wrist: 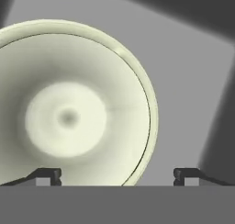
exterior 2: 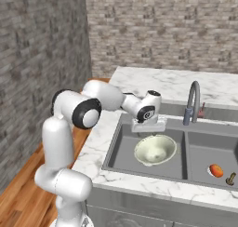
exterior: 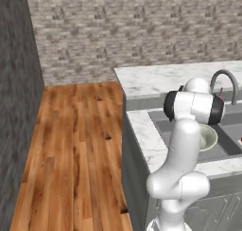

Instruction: Dump the mushroom and squash from the bowl so the bowl can be washed. Place the bowl in the sink after clearing the leftovers.

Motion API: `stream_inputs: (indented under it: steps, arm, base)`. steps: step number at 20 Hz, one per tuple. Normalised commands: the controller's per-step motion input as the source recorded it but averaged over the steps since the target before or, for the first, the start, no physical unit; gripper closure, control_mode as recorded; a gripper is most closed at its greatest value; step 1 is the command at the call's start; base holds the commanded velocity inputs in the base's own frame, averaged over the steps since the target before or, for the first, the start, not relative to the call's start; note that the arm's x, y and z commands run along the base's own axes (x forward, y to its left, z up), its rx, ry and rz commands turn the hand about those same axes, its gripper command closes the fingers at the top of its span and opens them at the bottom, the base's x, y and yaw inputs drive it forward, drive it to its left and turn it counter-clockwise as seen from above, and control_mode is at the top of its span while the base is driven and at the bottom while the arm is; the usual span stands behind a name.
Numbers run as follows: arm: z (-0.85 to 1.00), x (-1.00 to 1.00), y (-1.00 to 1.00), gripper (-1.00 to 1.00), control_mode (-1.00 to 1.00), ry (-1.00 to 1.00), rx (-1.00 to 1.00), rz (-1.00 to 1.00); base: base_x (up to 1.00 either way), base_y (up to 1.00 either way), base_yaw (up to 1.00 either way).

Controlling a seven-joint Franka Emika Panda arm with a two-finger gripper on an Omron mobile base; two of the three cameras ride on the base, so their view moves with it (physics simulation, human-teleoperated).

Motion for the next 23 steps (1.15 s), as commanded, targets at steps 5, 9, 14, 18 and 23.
stream_inputs:
  steps: [5, 9, 14, 18, 23]
  arm:
    - [0.95, -0.42, 0.52, -1.00, -1.00, -0.16, -0.09, -0.11]
    - [0.91, -0.91, 0.59, -1.00, -1.00, -0.25, -0.15, -0.09]
    - [0.88, -1.00, 0.70, -1.00, -1.00, -0.36, -0.22, -0.07]
    - [0.78, -1.00, 0.91, -1.00, -1.00, -0.43, -0.32, -0.03]
    - [0.57, -1.00, 0.98, -1.00, -1.00, -0.56, -0.42, 0.00]
  base:
    - [0.00, 0.00, 0.00]
    - [0.00, 0.00, 0.00]
    - [0.00, 0.00, 0.00]
    - [0.00, 0.00, 0.00]
    - [0.00, 0.00, 0.00]
